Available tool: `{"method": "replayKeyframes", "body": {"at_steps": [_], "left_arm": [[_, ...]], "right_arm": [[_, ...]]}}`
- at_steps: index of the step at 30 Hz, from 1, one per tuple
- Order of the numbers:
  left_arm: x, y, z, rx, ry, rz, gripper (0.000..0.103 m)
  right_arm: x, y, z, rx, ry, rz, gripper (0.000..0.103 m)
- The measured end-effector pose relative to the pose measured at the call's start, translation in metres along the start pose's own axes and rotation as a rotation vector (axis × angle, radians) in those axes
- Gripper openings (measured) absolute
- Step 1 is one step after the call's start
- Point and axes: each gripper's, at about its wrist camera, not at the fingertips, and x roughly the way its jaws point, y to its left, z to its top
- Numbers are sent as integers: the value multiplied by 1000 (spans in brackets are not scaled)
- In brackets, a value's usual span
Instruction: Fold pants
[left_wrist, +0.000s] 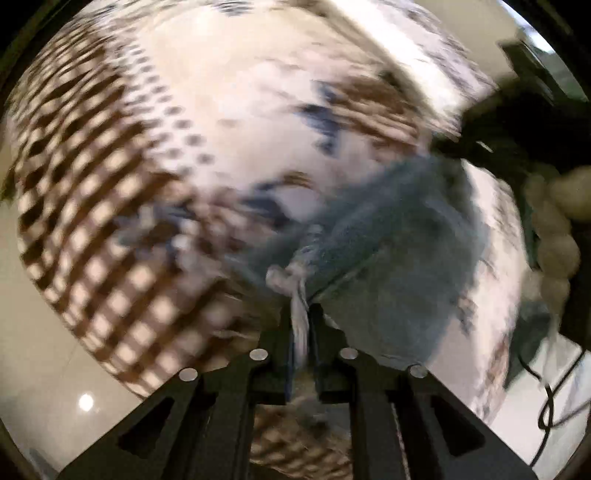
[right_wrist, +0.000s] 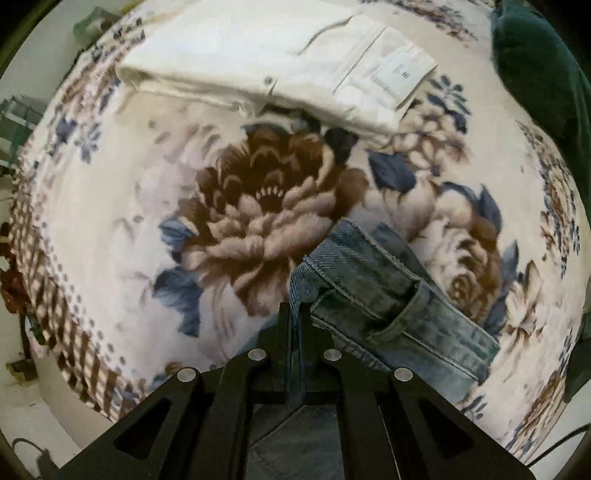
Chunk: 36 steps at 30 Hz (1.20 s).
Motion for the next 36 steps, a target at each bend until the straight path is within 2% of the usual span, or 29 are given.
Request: {"method": "replayKeyframes", "body": {"at_steps": [1,2,3,4,5,6,9,10,12,14,17,21,22,23,24,25,28,30,33,36], "left_arm": [[0,6,3,-22,-7,11,9],[-2,11,6,-41,-14,33,9],[-4,17,9,-64,-23,55,12],[-10,26,11,-101,-39,53,15],[-12,30,12,-122,-51,47,22],[-18,36,12,-151,-67,50,37],[-31,45,7,-189,-97,31,59],[-33,45,5,-198,-105,28,60],[-40,44,-4,-218,-124,7,63],[-43,36,-17,-261,-135,-20,68],[-39,22,-46,-369,-121,-71,69],[-13,-6,-95,-504,-31,-121,69],[-7,-11,-105,-521,0,-121,69],[1,-18,-113,-542,29,-131,68],[10,-27,-124,-568,63,-140,68],[13,-35,-130,-582,79,-141,68],[16,-57,-144,-594,100,-151,68],[12,-70,-146,-564,87,-120,68],[16,-84,-149,-569,82,-117,68],[33,-93,-151,-607,106,-148,68]], "right_arm": [[4,1,2,-3,14,7,4],[5,1,2,-6,28,5,13],[3,-1,2,-9,33,14,30],[-1,-4,1,-6,36,35,42],[-9,-11,-2,5,35,60,69],[-15,-17,-6,12,30,82,83],[-39,-47,-25,30,11,106,83],[-46,-59,-33,42,1,113,84],[-59,-87,-51,78,-15,147,97],[-63,-113,-68,113,-15,185,98],[-58,-156,-94,148,8,208,98],[-37,-185,-114,153,58,264,98],[-32,-192,-117,154,67,285,96],[-28,-197,-118,155,65,309,87],[-22,-200,-118,146,68,339,71],[-16,-201,-116,137,73,357,66],[3,-207,-101,141,63,404,66],[20,-213,-90,171,66,432,66],[46,-221,-79,235,81,520,66],[60,-227,-79,279,68,603,66]]}}
